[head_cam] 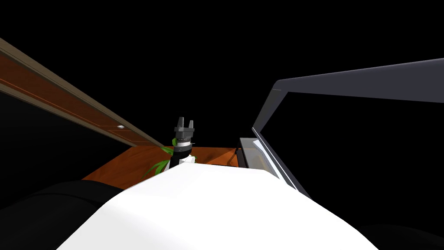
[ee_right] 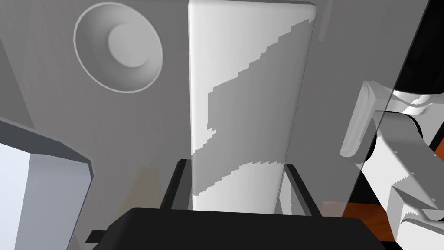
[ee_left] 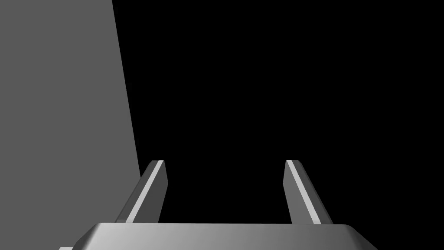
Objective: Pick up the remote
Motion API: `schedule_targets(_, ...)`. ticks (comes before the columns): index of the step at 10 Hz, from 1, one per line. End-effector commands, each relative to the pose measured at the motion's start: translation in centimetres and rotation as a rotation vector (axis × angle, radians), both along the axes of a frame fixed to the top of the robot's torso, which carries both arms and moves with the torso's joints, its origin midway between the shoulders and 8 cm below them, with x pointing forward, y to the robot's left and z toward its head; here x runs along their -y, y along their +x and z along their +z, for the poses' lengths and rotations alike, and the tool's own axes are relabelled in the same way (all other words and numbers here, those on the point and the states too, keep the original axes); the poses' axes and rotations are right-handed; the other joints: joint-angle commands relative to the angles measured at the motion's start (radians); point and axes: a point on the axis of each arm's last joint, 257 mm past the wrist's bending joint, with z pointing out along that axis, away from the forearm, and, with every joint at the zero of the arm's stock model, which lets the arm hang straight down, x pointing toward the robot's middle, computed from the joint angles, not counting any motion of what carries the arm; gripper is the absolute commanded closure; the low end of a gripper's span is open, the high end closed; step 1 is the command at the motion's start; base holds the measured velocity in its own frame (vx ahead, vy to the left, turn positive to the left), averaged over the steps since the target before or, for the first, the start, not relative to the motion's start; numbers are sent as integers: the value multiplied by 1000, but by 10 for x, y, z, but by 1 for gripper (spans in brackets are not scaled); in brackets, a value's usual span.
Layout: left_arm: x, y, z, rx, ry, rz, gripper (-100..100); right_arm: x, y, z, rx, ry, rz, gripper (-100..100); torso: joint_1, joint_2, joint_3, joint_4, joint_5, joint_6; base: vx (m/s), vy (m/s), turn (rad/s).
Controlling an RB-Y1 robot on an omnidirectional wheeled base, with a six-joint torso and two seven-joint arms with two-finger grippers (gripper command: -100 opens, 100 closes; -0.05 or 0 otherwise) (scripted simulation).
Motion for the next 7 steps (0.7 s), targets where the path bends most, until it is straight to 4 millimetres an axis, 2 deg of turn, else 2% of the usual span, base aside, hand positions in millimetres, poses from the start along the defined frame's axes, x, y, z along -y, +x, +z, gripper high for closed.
schedule_targets(1, 0, 0, 0, 0, 0, 0, 0, 0, 0, 0, 0, 0, 0, 0, 0, 0, 0, 0, 0, 0, 0, 0, 0)
schedule_targets(2, 0, 0, 0, 0, 0, 0, 0, 7, -2, 9, -2, -4, 8, 100, 0, 0, 0, 0, 0, 0, 28, 13, -90)
schedule_targets(5, 0, 0, 0, 0, 0, 0, 0, 15, -7, 26, -6, -5, 25, 100, 3, -4, -2, -1, 1, 1, 53, 23, -65)
schedule_targets(6, 0, 0, 0, 0, 0, 0, 0, 13, -7, 22, -6, -6, 23, 100, 3, -4, -2, -1, 1, 0, 18, 9, -10)
schedule_targets(7, 0, 0, 0, 0, 0, 0, 0, 14, -7, 22, -6, -5, 22, 0, 2, -2, -2, -1, 1, 0, 0, 0, 0)
